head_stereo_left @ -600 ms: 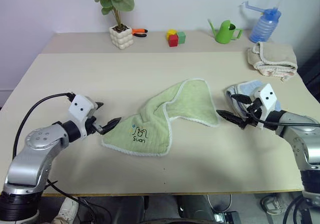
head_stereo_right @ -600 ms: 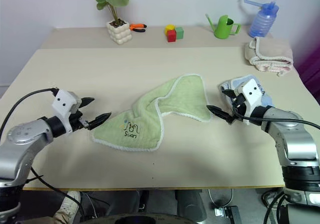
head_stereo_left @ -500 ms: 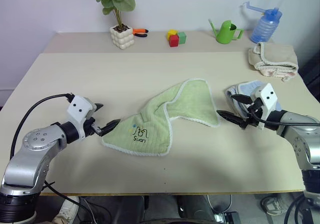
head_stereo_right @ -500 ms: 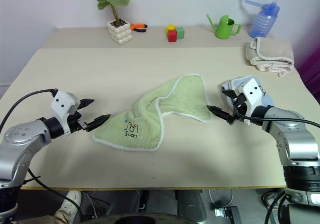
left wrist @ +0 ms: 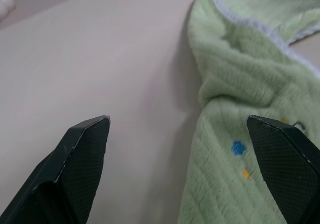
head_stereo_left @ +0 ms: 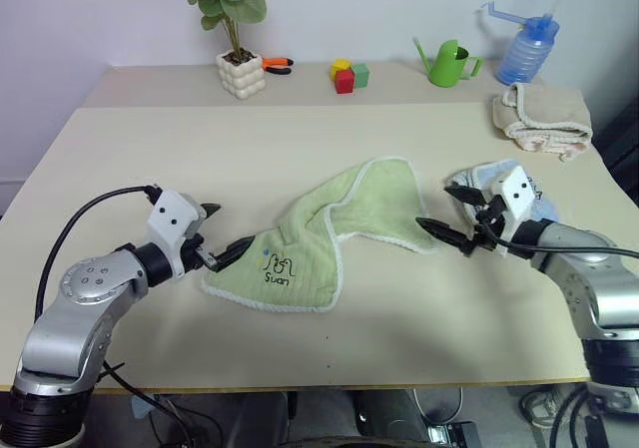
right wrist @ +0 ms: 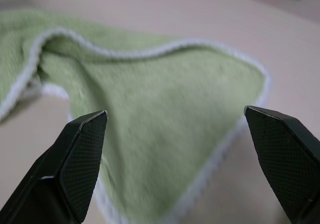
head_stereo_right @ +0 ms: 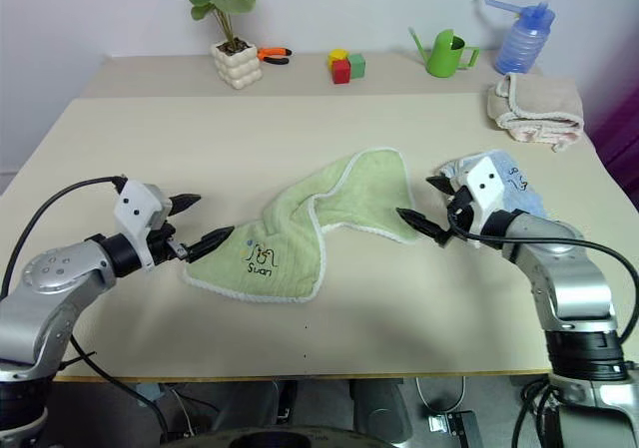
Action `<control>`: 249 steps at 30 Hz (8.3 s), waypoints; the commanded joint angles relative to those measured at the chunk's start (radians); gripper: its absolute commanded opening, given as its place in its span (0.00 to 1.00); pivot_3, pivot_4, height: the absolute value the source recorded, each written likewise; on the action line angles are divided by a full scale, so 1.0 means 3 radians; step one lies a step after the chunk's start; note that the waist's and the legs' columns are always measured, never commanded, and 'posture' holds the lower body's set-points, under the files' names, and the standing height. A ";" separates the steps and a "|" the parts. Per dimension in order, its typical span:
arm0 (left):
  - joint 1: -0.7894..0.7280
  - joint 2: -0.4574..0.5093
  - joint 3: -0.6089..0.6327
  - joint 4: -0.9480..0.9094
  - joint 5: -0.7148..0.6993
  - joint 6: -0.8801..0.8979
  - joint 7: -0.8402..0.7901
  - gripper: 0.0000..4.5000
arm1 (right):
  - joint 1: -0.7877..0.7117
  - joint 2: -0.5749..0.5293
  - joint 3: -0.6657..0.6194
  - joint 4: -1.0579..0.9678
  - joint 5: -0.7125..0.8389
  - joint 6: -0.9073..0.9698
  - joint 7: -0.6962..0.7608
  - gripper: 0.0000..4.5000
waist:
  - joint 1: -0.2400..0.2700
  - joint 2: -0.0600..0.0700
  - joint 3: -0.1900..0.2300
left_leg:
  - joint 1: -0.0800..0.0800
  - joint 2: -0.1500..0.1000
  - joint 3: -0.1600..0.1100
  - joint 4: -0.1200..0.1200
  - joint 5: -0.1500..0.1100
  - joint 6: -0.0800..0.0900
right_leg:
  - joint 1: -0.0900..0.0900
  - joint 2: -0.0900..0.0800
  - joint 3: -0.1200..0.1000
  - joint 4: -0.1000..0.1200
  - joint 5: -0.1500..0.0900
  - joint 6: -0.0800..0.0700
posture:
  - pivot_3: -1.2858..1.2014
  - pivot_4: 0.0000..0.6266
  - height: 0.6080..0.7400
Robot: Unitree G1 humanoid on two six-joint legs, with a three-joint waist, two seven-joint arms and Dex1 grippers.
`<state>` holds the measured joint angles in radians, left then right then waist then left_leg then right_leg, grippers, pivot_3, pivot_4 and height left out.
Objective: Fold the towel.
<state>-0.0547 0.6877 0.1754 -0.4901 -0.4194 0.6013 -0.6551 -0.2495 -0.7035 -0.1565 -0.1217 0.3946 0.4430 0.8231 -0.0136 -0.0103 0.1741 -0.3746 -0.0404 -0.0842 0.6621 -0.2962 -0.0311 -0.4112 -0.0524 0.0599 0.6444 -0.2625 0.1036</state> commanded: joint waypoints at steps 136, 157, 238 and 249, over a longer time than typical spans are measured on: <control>-0.0223 0.0141 0.0296 0.0494 -0.0726 0.0262 -0.0300 0.00 | -0.0717 0.0269 0.0505 0.0691 -0.0725 0.0296 -0.0395 0.00 | 0.0008 0.0006 0.0007 | -0.0010 -0.0003 -0.0004 -0.0002 0.0001 -0.0002 | -0.0010 0.0002 -0.0008 0.0001 0.0001 -0.0002 | 0.52 0.24 0.90; -0.0434 0.0095 0.0051 0.0658 -0.0565 0.0120 -0.0368 0.00 | 0.0346 -0.0586 0.0052 -0.0404 -0.0426 0.0546 0.0106 0.69 | 0.0008 0.0004 0.0009 | -0.0001 0.0001 -0.0004 0.0000 0.0001 -0.0001 | -0.0001 0.0000 -0.0007 0.0000 0.0001 -0.0002 | 0.52 0.24 0.90; -0.0656 0.0313 0.0789 0.1153 -0.0646 -0.0101 -0.0306 0.00 | -0.0016 -0.0543 -0.0086 -0.0668 -0.0006 -0.0010 0.0273 0.02 | -0.0020 0.0002 0.0011 | -0.0107 -0.0010 0.0010 0.0021 0.0003 -0.0002 | -0.0109 -0.0032 -0.0034 0.0014 0.0019 0.0004 | 0.52 0.24 0.90; 0.0460 0.0685 0.1078 0.0590 -0.0731 0.0300 -0.0588 0.00 | 0.0489 -0.0939 -0.0300 -0.0765 0.0310 0.0208 0.0775 0.02 | 0.0001 0.0006 0.0014 | -0.0032 -0.0002 0.0013 0.0015 0.0007 -0.0001 | -0.0034 -0.0027 -0.0040 0.0004 0.0024 -0.0002 | 0.52 0.24 0.90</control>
<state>0.0816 0.8735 0.4584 -0.2955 -0.6453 0.7079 -0.8294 -0.0854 -0.9788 -0.2172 -0.3482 0.4816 0.5222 1.0568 -0.0133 -0.0085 0.1781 -0.3843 -0.0411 -0.0802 0.6665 -0.2942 -0.0315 -0.4216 -0.0604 0.0480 0.6455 -0.2551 0.1032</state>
